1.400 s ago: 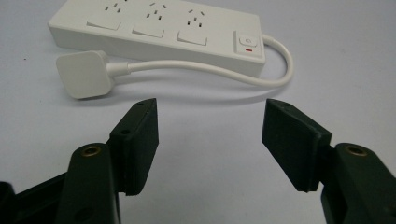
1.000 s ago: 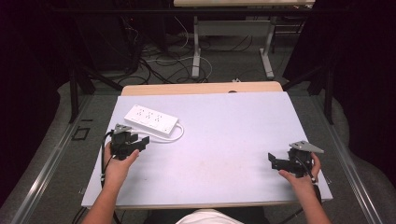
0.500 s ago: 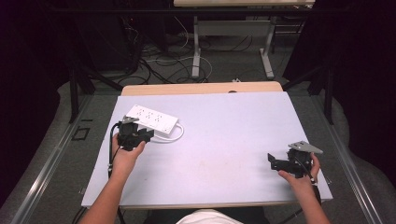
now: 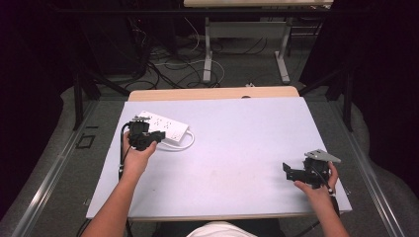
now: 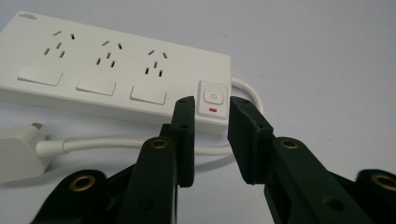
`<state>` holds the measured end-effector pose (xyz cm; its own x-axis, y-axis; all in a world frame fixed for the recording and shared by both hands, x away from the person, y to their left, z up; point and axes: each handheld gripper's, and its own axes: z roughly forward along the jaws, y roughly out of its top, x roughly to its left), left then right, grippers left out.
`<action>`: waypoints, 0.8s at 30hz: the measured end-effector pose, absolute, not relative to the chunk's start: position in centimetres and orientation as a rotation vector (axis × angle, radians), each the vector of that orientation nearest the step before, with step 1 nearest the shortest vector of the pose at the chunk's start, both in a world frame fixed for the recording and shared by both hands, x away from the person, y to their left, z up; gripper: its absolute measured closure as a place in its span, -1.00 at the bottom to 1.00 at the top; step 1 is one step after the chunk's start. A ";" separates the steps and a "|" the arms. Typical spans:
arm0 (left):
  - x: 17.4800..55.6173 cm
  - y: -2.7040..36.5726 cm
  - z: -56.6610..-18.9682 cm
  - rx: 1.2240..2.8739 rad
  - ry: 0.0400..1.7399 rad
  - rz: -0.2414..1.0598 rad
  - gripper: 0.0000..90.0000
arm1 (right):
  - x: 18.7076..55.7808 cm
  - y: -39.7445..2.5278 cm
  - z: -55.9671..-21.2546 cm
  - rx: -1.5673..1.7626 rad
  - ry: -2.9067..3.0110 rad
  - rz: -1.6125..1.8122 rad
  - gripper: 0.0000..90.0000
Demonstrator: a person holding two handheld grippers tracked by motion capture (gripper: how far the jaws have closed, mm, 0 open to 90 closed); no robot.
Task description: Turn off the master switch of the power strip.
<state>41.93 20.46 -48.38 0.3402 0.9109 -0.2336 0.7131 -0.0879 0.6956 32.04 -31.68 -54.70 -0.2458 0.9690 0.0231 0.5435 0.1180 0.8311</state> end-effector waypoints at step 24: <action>45.1 17.7 -47.2 1.895 1.441 0.352 1.00 | 32.0 -31.9 -54.7 1.454 1.853 1.014 -1.00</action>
<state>45.09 17.71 -47.18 0.3382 0.9194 -0.2008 0.7234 -0.1175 0.6804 31.98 -31.89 -54.68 -0.2471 0.9688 0.0178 0.5374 0.1218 0.8345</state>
